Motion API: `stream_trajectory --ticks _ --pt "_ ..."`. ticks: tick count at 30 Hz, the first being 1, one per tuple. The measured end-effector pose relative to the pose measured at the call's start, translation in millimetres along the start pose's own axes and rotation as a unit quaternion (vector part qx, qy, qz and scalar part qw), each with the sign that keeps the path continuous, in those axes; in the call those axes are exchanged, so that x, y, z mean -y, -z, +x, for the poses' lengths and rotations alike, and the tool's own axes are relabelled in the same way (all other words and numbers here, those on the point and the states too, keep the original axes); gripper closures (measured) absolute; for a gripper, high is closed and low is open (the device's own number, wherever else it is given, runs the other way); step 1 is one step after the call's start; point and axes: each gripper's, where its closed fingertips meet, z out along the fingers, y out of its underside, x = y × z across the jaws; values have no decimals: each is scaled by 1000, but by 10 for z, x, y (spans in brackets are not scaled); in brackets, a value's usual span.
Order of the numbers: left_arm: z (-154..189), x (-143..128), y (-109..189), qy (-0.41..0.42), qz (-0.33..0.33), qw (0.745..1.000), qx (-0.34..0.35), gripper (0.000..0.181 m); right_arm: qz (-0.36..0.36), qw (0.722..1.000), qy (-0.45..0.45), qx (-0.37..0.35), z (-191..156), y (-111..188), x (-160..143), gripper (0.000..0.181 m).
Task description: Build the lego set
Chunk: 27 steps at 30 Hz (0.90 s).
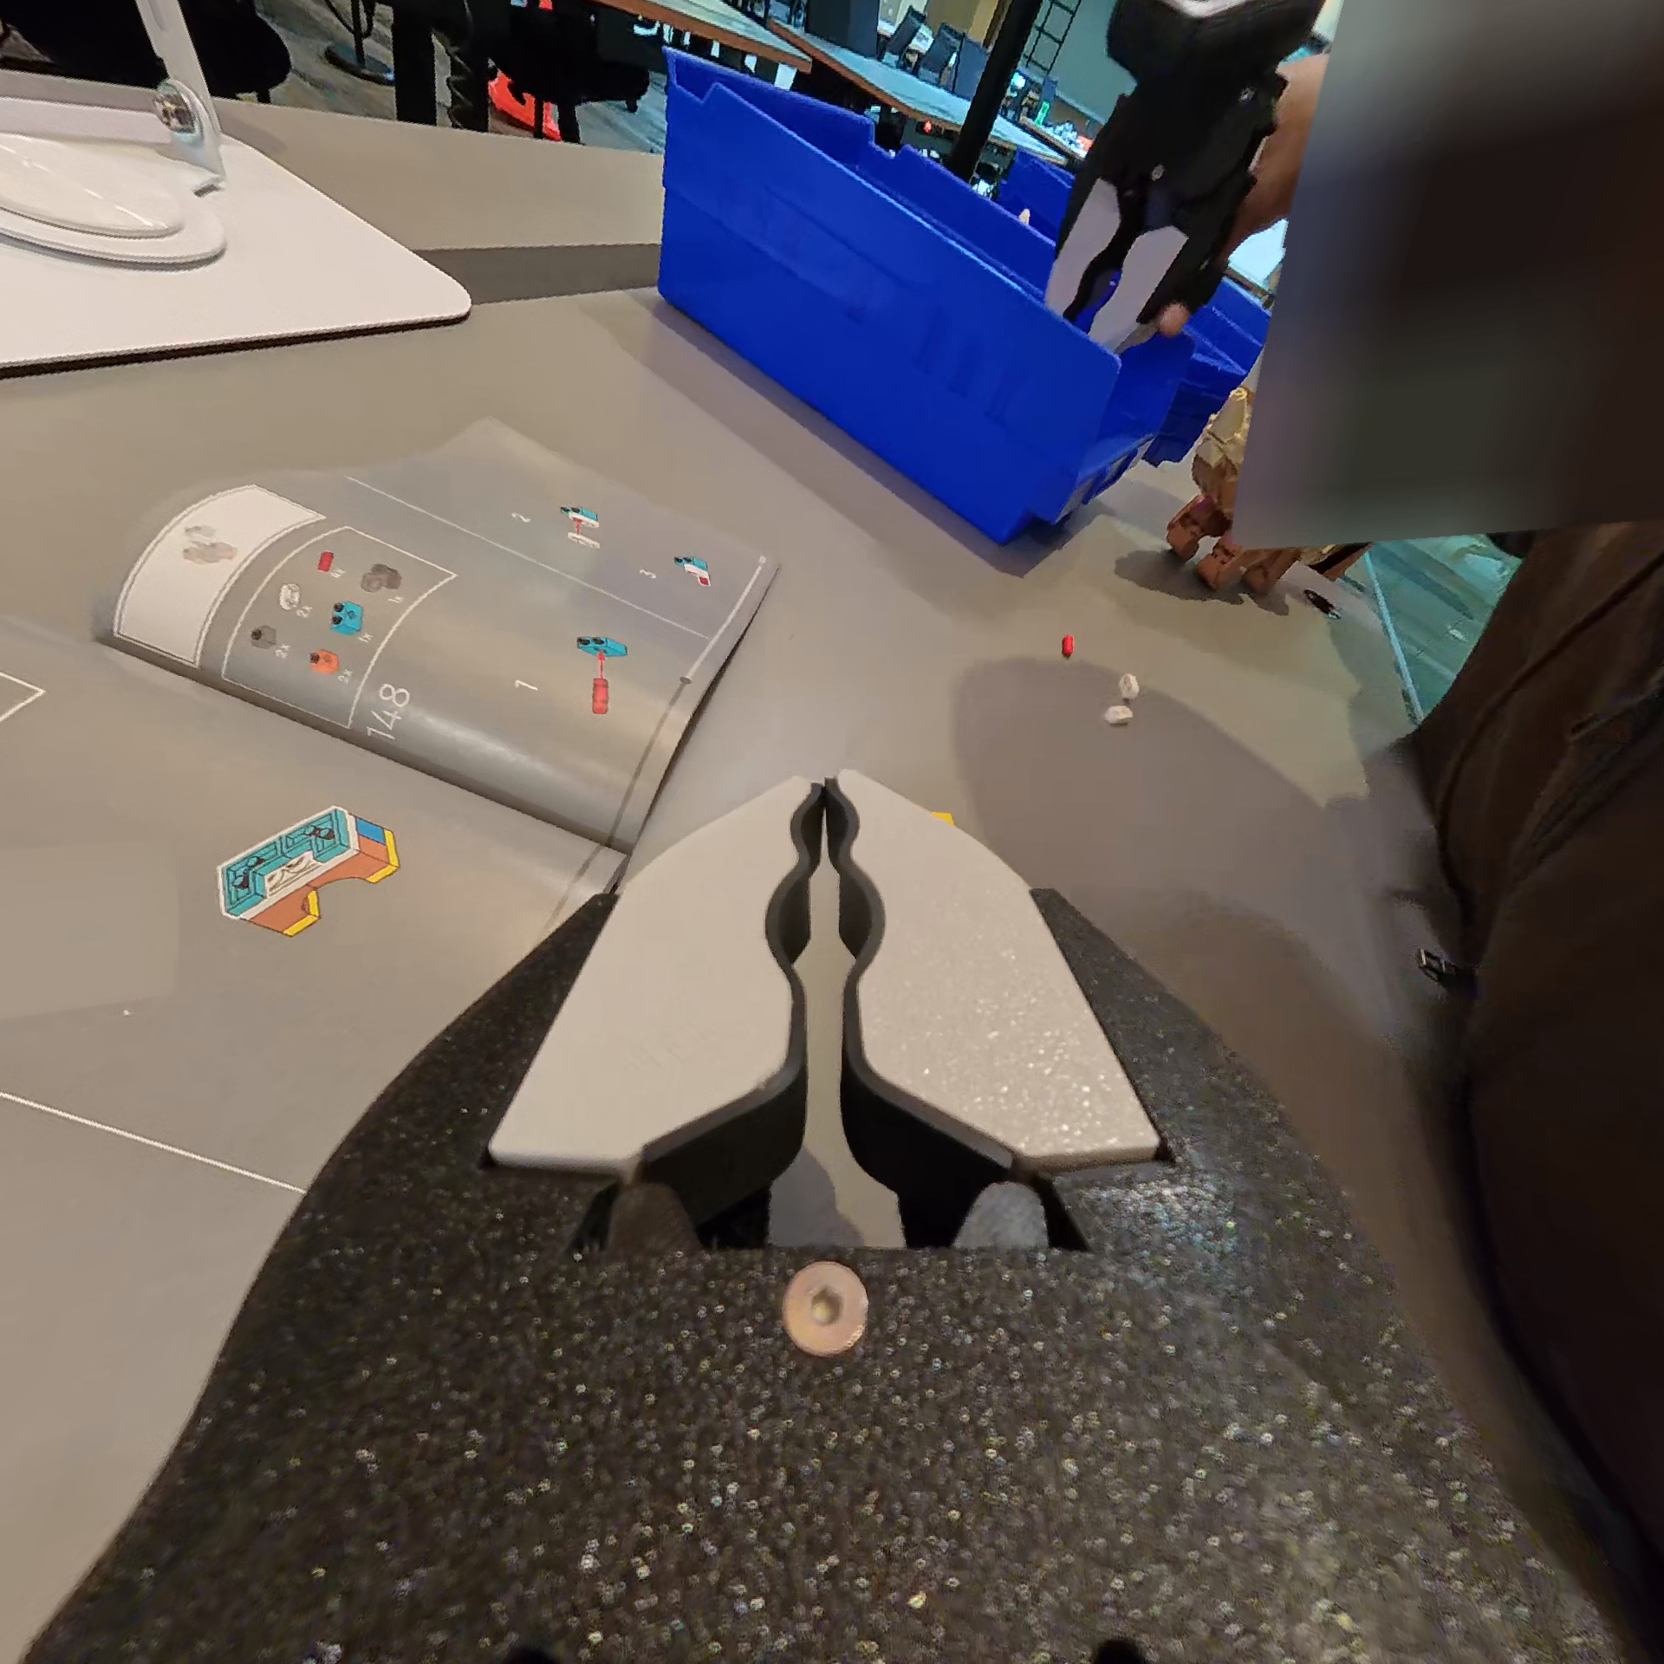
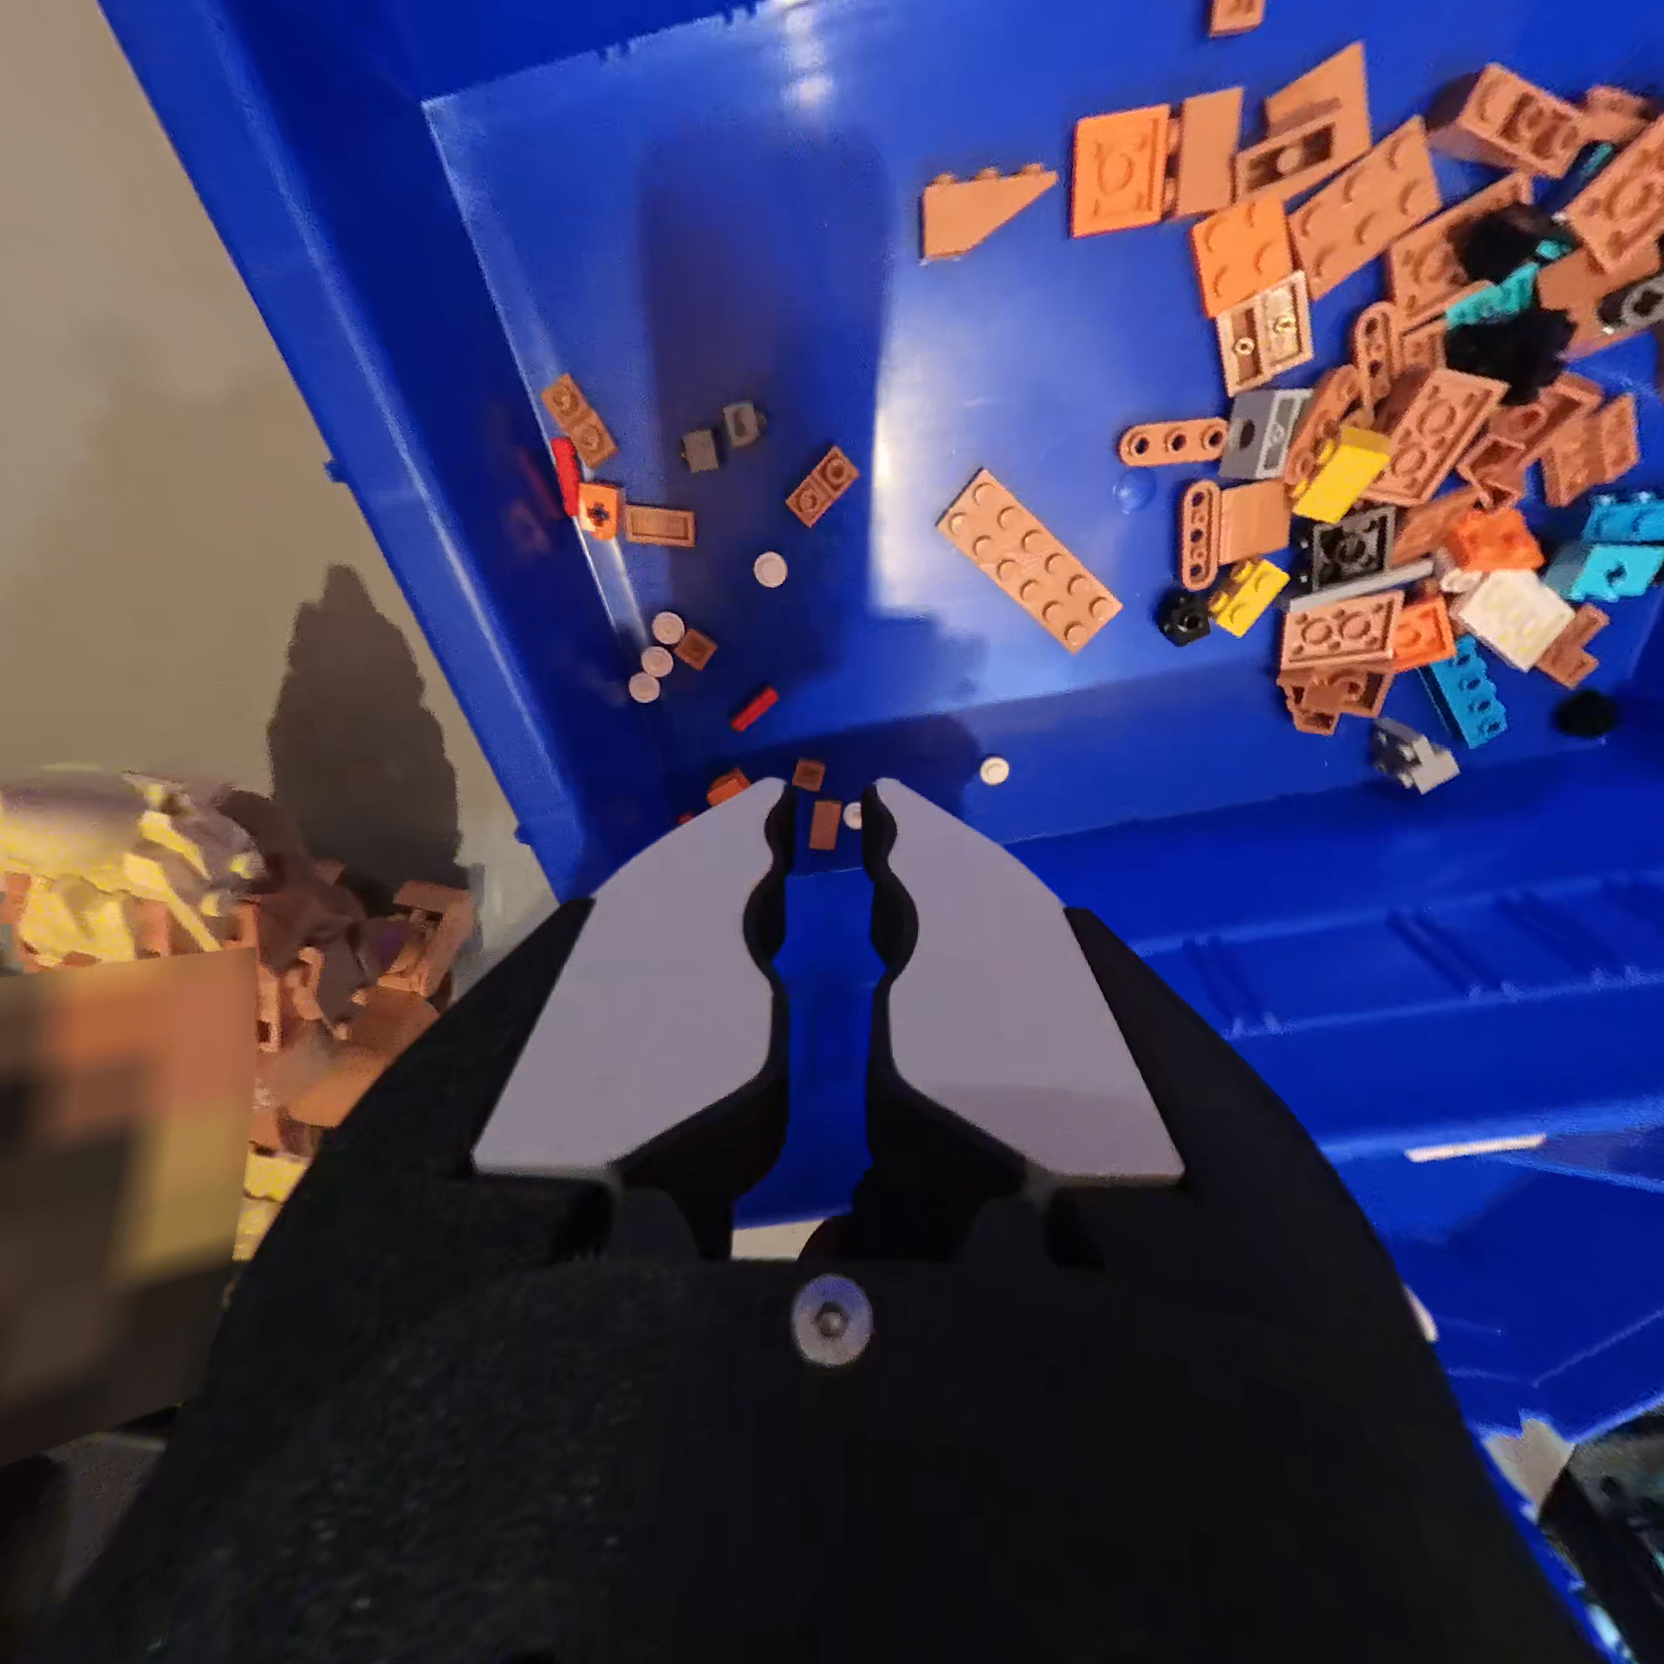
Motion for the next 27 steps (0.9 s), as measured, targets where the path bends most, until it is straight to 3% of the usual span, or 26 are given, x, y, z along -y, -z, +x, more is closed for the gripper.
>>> stream_trajectory --ticks 14,27 --pt "-102 -4 -15 2 -3 999 47 181 15 999 34 12 227 -81 -48 167" --pt "-89 -72 -79 -10 -33 998 51 181 -38 997 67 21 -35 -185 66 167"
